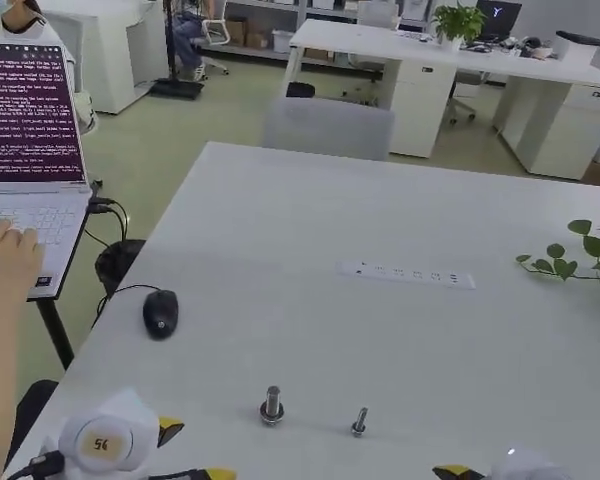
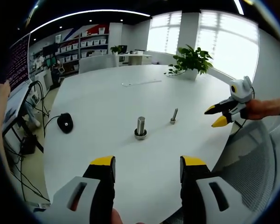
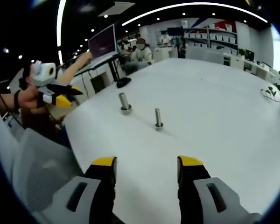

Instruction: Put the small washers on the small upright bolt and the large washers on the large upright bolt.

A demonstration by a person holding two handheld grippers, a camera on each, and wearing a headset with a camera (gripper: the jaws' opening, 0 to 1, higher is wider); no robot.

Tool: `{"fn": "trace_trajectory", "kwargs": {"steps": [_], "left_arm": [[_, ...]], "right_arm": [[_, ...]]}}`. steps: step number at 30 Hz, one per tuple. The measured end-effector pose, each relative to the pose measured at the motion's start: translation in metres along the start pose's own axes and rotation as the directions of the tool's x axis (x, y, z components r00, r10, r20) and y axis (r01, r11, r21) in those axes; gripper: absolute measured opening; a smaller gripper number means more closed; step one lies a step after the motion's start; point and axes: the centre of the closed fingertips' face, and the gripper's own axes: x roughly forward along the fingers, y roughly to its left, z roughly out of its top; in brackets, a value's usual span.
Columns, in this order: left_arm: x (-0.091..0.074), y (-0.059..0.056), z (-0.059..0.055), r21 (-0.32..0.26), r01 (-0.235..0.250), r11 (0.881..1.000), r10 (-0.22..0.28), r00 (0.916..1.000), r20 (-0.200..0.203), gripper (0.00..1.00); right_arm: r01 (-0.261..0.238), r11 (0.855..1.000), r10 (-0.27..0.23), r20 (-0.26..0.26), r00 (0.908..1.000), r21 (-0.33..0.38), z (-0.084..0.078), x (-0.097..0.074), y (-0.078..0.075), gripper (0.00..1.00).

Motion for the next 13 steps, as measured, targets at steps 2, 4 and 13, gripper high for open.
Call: {"fn": "trace_trajectory", "kwargs": {"steps": [2,4,13], "left_arm": [[0.000,0.000,0.000,-0.001,0.000,1.000,0.000,1.0000,0.000,0.56],[0.000,0.000,-0.003,-0.001,-0.002,1.000,0.002,1.0000,-0.010,0.56],[-0.004,-0.005,-0.011,-0.012,0.002,1.000,-0.002,0.9998,-0.020,0.58]], "right_arm": [[0.000,1.000,0.000,0.006,1.0000,-0.001,0.001,-0.002,0.001,0.55],[-0.001,1.000,0.001,0.011,0.9999,0.005,0.000,-0.003,0.001,0.55],[-0.006,1.000,0.006,0.021,0.9998,0.023,-0.006,-0.008,0.007,0.56]]}}
